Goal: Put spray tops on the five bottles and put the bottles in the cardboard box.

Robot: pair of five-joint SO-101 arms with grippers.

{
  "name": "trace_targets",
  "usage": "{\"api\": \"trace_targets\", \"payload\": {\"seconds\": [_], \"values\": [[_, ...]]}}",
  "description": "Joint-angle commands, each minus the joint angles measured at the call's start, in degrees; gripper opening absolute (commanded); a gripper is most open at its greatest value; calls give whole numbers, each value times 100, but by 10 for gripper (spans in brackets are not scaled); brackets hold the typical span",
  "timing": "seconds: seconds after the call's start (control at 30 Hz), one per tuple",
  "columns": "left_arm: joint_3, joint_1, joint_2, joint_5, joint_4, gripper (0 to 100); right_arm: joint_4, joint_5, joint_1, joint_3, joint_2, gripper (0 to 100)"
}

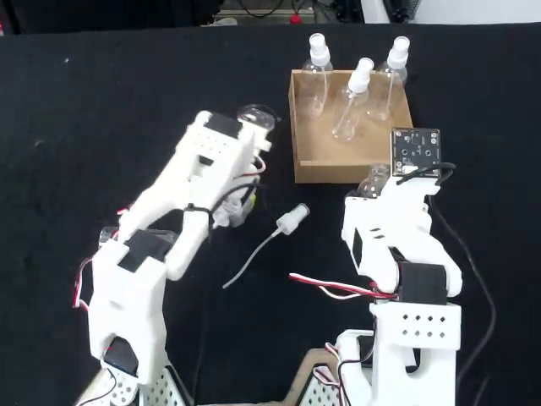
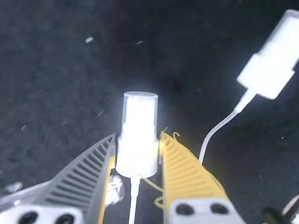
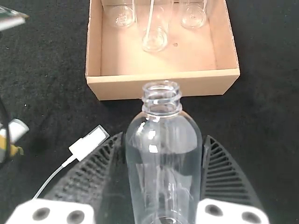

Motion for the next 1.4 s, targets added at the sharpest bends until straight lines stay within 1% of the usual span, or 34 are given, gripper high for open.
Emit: {"api": "trace_targets", "payload": {"seconds": [0.0, 0.1, 0.23, 0.3, 0.43, 0.6, 0.7, 0.87, 0.93, 1.07, 1.17, 1.27, 1.37], "values": [[-488, -295, -387, -70, 369, 109, -158, 0, -62, -13, -127, 198], [-110, -295, -1037, -70, 369, 109, -158, 0, -62, -13, -127, 198], [681, -295, -2321, -53, 290, 109, -176, 0, -70, 57, -127, 198], [1051, -356, -2857, -70, 132, 109, -229, 0, -70, 66, -127, 198], [1859, -708, -3587, -70, -281, 110, -229, 0, -70, 66, -127, 198], [2360, -1499, -3833, -70, -1002, 109, -237, 0, -79, 66, -127, 198], [2510, -1807, -3877, -70, -1125, 109, -237, 0, -105, 66, -127, 198], [2413, -1991, -3877, -44, -1143, 109, -237, -26, -123, 66, -127, 198], [2510, -1938, -3815, -26, -1169, 109, -246, -53, -123, 66, -127, 198], [3081, -1851, -3842, -26, -1767, 109, -343, -62, -132, 66, -127, 198], [3143, -1895, -4088, -35, -1934, 109, -404, -70, -396, 66, -127, 198], [3134, -1982, -4633, -62, -1644, 109, -404, -70, -923, 66, -127, 198], [3187, -2044, -5231, -35, -1556, 109, -457, -53, -1433, 4, -127, 198]]}}
